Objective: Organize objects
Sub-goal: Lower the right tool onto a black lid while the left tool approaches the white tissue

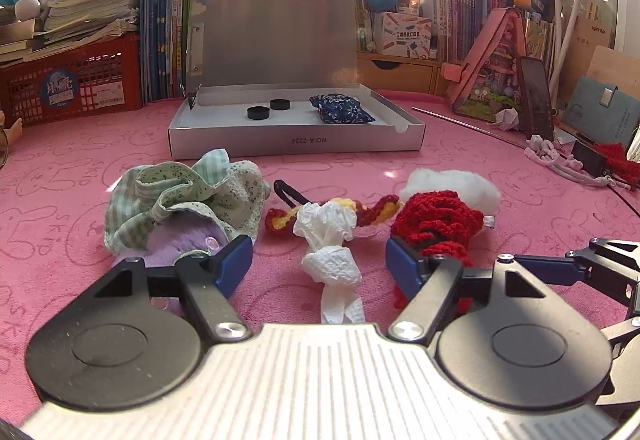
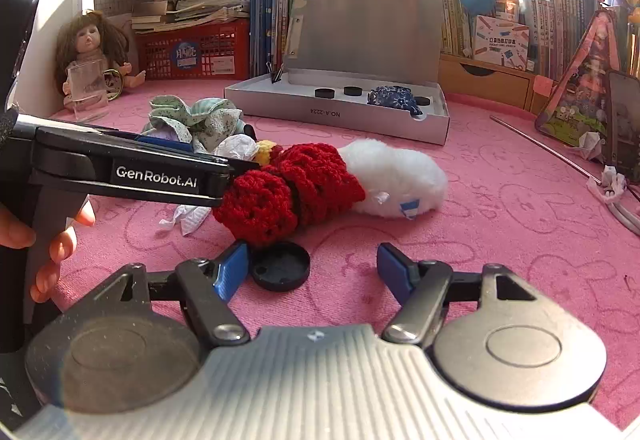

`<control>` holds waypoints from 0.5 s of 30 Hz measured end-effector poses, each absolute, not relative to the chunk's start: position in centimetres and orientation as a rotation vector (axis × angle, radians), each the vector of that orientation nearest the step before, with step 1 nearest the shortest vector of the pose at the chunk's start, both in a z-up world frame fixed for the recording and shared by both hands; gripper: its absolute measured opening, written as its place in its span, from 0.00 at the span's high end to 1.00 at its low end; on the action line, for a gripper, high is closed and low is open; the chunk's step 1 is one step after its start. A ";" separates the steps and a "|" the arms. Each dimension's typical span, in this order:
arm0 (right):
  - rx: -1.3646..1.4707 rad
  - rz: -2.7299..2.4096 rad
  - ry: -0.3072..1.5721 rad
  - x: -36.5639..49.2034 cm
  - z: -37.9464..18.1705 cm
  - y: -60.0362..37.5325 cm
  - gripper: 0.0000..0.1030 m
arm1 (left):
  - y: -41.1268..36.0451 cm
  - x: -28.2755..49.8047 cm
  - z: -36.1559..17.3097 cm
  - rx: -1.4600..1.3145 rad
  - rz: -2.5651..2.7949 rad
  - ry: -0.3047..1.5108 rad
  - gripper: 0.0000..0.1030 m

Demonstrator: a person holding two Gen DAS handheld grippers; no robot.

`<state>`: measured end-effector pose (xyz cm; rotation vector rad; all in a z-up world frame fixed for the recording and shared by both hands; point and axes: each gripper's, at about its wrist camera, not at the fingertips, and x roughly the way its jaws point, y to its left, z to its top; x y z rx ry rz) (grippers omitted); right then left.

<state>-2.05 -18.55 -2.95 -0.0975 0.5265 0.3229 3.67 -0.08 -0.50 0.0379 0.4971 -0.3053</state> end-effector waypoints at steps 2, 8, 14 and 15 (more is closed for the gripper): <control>-0.093 0.307 0.523 -2.1 -3.0 -18.8 0.24 | 0.2 3.5 -0.4 0.032 -0.304 0.488 0.25; -0.098 0.253 0.516 -2.1 -3.1 -19.3 0.22 | 0.5 3.7 -0.4 0.018 -0.315 0.504 0.25; -0.070 0.232 0.523 -2.0 -3.1 -19.7 0.22 | -0.4 3.8 -0.9 0.022 -0.326 0.531 0.25; -0.067 0.231 0.523 -2.1 -3.1 -19.7 0.22 | -0.5 3.8 -1.0 0.020 -0.331 0.534 0.25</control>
